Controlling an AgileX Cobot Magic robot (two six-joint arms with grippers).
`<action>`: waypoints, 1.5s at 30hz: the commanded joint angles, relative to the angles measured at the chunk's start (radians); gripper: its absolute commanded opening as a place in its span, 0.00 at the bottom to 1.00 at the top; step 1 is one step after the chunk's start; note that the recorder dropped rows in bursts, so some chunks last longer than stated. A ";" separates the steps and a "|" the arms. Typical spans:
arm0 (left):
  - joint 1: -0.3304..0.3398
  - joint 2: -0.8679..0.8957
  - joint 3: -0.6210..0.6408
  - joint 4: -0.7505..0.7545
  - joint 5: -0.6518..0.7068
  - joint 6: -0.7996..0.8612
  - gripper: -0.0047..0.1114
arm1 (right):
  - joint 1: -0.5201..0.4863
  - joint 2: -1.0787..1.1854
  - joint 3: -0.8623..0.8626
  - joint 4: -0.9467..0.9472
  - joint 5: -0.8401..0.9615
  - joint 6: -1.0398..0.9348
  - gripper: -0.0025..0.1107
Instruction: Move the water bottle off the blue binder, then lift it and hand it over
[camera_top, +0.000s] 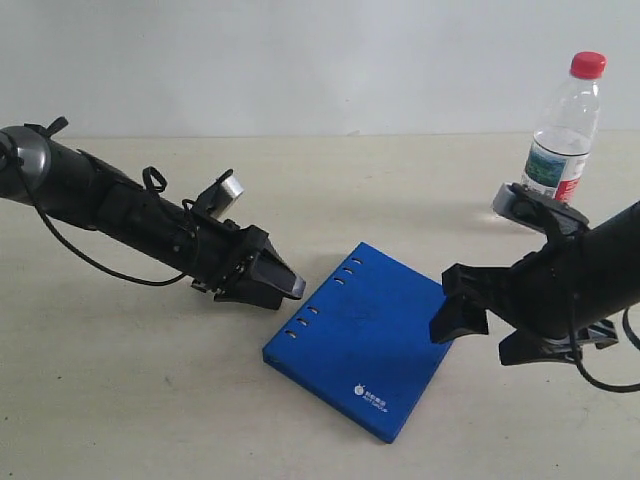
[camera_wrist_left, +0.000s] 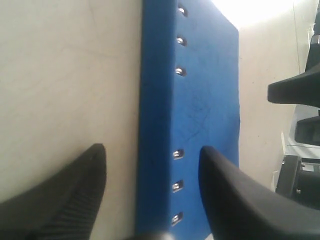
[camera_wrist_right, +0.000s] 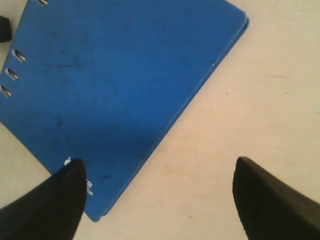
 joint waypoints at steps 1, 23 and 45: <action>0.001 -0.005 0.000 0.006 -0.018 0.000 0.50 | -0.008 0.070 0.006 0.129 0.018 -0.142 0.67; -0.084 -0.005 0.000 -0.103 0.179 0.132 0.50 | -0.008 0.288 0.002 0.819 0.506 -0.977 0.67; -0.082 -0.005 0.000 -0.062 0.179 0.132 0.50 | -0.008 0.283 0.002 0.763 0.331 -0.961 0.02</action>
